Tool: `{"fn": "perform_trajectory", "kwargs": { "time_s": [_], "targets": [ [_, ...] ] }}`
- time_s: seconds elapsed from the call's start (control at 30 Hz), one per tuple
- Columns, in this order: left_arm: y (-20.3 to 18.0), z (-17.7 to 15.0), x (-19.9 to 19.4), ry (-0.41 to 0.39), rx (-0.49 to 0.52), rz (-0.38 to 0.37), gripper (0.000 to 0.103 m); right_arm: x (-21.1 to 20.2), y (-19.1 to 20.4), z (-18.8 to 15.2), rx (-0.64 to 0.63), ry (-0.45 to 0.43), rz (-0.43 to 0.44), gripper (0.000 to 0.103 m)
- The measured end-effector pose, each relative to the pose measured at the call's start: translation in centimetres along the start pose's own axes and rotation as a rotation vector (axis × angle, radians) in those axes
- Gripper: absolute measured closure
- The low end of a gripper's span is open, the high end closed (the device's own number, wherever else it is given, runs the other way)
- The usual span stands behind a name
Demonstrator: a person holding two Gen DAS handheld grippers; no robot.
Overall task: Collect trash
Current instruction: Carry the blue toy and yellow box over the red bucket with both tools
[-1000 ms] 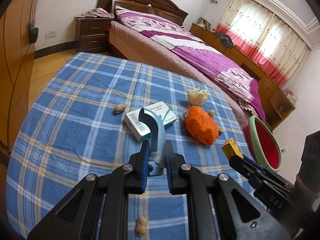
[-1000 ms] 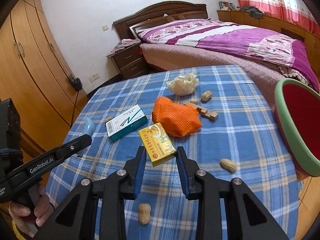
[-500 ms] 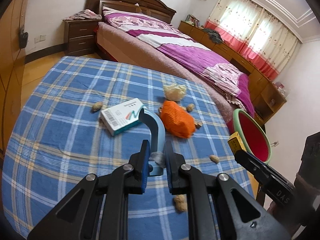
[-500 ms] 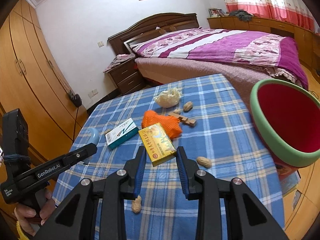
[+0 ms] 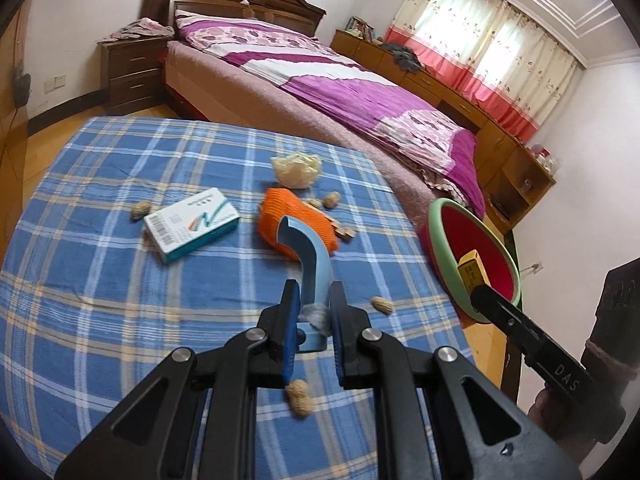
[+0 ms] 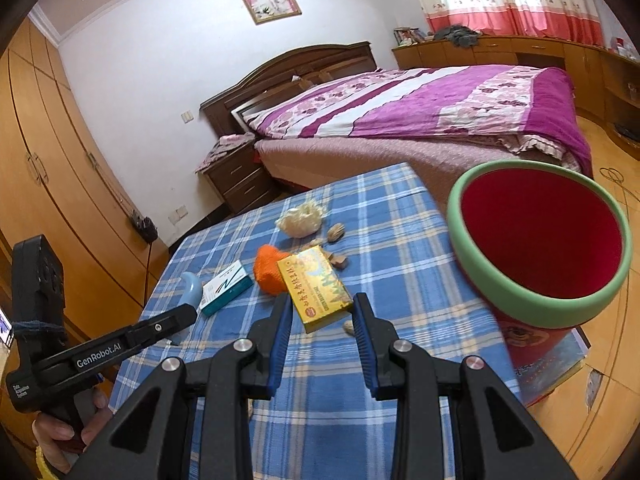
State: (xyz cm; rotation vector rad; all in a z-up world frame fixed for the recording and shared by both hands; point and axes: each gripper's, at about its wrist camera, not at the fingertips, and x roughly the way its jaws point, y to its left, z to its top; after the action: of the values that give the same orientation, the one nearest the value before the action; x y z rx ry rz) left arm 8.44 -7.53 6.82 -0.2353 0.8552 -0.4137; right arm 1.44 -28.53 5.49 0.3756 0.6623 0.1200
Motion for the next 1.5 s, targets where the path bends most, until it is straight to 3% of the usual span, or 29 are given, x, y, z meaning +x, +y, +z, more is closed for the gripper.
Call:
{"fn": "perform_trajectory", "kwargs": {
  "time_s": [0.7,1.2,1.5],
  "targets": [
    [-8.7,0.9,2.6,0.036,0.127,-0.082,0.089,-4.8,-7.1,1.5,0.1,-0.1,-0.064,0.07],
    [-15.4,1.2,6.3,0.086,0.251,-0.143,0.089,-7.6,-12.9,2.3,0.181,-0.17,-0.155,0.07],
    [-19.3,1.4,9.8,0.131,0.307,-0.176,0.089,-7.4,-17.4,2.3,0.248,-0.165,-0.209,0.069]
  ]
}}
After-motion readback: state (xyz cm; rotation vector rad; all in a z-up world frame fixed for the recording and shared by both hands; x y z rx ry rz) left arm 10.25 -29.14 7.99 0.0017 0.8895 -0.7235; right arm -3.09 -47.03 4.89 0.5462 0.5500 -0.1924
